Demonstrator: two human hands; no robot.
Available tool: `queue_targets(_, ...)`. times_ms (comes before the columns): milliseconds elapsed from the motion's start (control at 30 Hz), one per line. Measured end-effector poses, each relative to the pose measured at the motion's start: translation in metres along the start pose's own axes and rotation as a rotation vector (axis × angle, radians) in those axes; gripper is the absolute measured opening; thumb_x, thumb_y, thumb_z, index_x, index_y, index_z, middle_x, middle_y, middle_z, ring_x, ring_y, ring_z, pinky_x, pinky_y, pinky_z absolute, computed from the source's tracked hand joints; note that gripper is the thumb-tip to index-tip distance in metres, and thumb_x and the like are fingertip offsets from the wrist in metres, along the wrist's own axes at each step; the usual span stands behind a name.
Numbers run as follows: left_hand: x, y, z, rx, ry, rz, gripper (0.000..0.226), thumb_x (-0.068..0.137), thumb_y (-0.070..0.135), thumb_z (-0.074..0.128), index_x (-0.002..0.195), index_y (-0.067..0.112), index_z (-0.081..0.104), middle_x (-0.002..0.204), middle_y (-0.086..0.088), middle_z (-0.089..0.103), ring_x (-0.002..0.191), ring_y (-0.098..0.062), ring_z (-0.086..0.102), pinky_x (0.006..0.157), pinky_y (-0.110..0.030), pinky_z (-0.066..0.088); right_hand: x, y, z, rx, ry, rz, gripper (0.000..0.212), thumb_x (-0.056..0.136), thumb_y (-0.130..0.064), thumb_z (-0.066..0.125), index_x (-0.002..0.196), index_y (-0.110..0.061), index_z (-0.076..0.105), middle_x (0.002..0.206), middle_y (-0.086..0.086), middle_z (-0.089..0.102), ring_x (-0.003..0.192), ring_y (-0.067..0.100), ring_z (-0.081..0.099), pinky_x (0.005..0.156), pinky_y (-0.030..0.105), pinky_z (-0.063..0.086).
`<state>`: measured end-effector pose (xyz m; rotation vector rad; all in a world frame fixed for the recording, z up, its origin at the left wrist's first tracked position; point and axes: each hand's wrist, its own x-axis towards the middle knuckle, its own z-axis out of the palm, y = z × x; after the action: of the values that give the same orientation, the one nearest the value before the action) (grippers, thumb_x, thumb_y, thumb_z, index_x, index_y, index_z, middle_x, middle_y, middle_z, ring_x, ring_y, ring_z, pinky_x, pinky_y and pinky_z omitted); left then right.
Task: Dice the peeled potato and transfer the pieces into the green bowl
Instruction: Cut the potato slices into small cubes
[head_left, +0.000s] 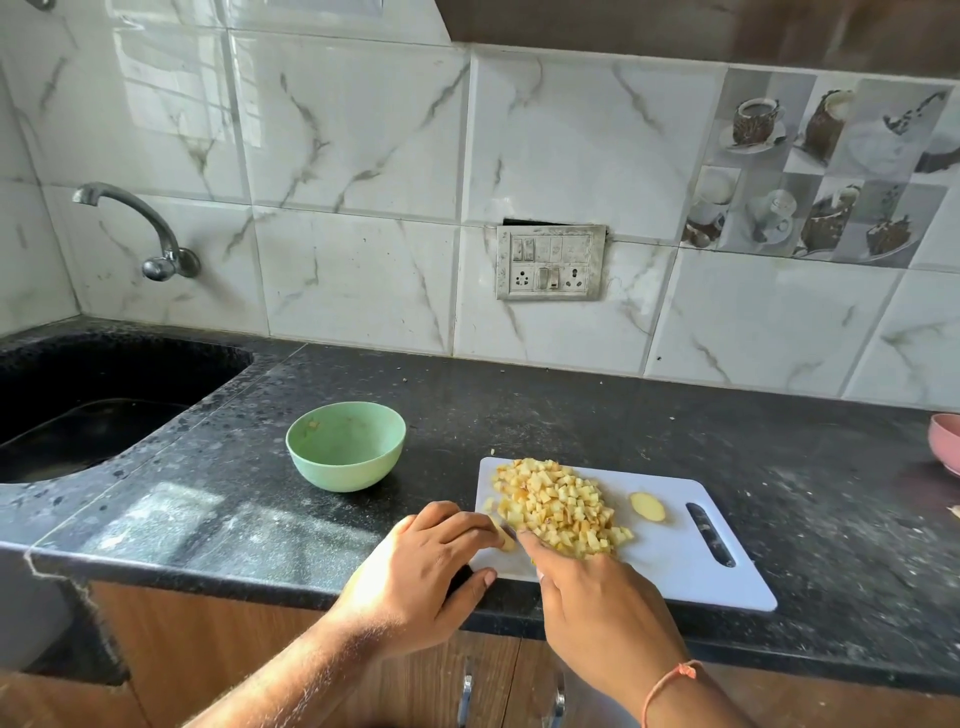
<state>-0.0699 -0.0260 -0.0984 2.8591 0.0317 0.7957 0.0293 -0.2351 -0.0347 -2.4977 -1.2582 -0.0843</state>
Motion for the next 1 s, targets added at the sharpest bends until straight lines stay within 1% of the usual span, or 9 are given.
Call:
queue_targets(100, 0.000, 0.000, 0.000, 0.005, -0.001, 0.004, 0.034, 0.106, 0.052, 0.046, 0.135, 0.041, 0.058, 0.141, 0.031, 0.050, 0.130, -0.003, 0.045, 0.099, -0.033, 0.049, 0.004, -0.005, -0.001, 0.004, 0.005, -0.016, 0.052, 0.107, -0.036, 0.034, 0.157, -0.050, 0.027, 0.086, -0.008, 0.064, 0.068, 0.010, 0.053, 0.054, 0.023, 0.037)
queue_targets(267, -0.002, 0.003, -0.001, 0.041, 0.012, -0.001, 0.032, 0.105, 0.049, 0.047, 0.134, 0.042, 0.059, 0.139, 0.031, 0.051, 0.131, -0.002, 0.045, 0.098, -0.032, 0.049, 0.006, -0.002, -0.001, -0.076, -0.028, -0.014, 0.053, 0.106, -0.035, 0.034, 0.156, -0.051, 0.025, 0.097, -0.005, 0.070, 0.080, 0.017, 0.062, 0.068, 0.034, 0.057)
queue_targets(333, -0.002, 0.004, -0.002, 0.055, 0.019, -0.004, 0.031, 0.104, 0.048, 0.048, 0.132, 0.041, 0.062, 0.136, 0.030, 0.053, 0.131, -0.002, 0.045, 0.097, -0.032, 0.049, 0.004, -0.003, -0.001, -0.113, -0.054, -0.012, 0.057, 0.106, -0.032, 0.035, 0.158, -0.049, 0.021, 0.096, -0.002, 0.070, 0.082, 0.019, 0.065, 0.071, 0.038, 0.059)
queue_targets(467, -0.001, 0.004, -0.002, 0.067, 0.027, -0.007, 0.031, 0.105, 0.048, 0.048, 0.129, 0.040, 0.066, 0.131, 0.029, 0.057, 0.128, -0.001, 0.046, 0.094, -0.030, 0.049, -0.003, -0.005, 0.001, -0.123, -0.075, -0.020, 0.062, 0.105, -0.026, 0.037, 0.161, -0.043, 0.017, 0.087, -0.002, 0.066, 0.075, 0.015, 0.063, 0.064, 0.033, 0.058)
queue_targets(567, -0.001, 0.003, -0.001, 0.075, 0.025, -0.013, 0.032, 0.105, 0.048, 0.048, 0.129, 0.040, 0.068, 0.128, 0.029, 0.058, 0.127, -0.002, 0.047, 0.093, -0.031, 0.050, -0.015, -0.006, -0.001, -0.118, -0.087, 0.007, 0.066, 0.105, -0.023, 0.037, 0.162, -0.044, 0.010, 0.080, -0.002, 0.055, 0.062, 0.011, 0.049, 0.055, 0.028, 0.043)
queue_targets(733, -0.004, 0.000, 0.003, 0.057, 0.032, -0.016, 0.034, 0.107, 0.048, 0.048, 0.130, 0.037, 0.071, 0.126, 0.027, 0.061, 0.125, -0.003, 0.049, 0.092, -0.032, 0.052, -0.033, -0.004, -0.012, -0.157, -0.199, 0.072, 0.073, 0.105, -0.021, 0.035, 0.161, -0.047, -0.003, 0.072, -0.003, 0.040, 0.068, 0.021, 0.048, 0.069, 0.031, 0.040)
queue_targets(867, -0.004, 0.000, 0.004, 0.046, 0.042, -0.022, 0.038, 0.107, 0.047, 0.047, 0.130, 0.034, 0.073, 0.124, 0.027, 0.064, 0.123, -0.002, 0.050, 0.092, -0.032, 0.053, -0.037, 0.001, -0.018, -0.170, -0.251, 0.076, 0.076, 0.104, -0.023, 0.036, 0.159, -0.050, -0.007, 0.087, 0.003, 0.058, 0.079, 0.025, 0.057, 0.075, 0.032, 0.046)
queue_targets(933, -0.003, 0.001, 0.004, 0.042, 0.045, -0.021, 0.038, 0.107, 0.047, 0.047, 0.129, 0.033, 0.074, 0.124, 0.026, 0.065, 0.122, -0.003, 0.051, 0.091, -0.032, 0.053, -0.039, 0.002, -0.022, -0.171, -0.269, 0.086, 0.077, 0.103, -0.024, 0.037, 0.159, -0.053, -0.007, 0.084, 0.002, 0.054, 0.074, 0.022, 0.052, 0.074, 0.030, 0.043)
queue_targets(1000, -0.004, 0.001, 0.003, 0.040, 0.054, -0.017, 0.037, 0.107, 0.046, 0.048, 0.128, 0.032, 0.075, 0.123, 0.026, 0.065, 0.121, -0.003, 0.051, 0.091, -0.032, 0.054, -0.041, 0.000, -0.026, -0.157, -0.257, 0.080, 0.078, 0.103, -0.025, 0.040, 0.159, -0.054, -0.005, 0.070, -0.003, 0.047, 0.059, 0.013, 0.043, 0.070, 0.028, 0.042)
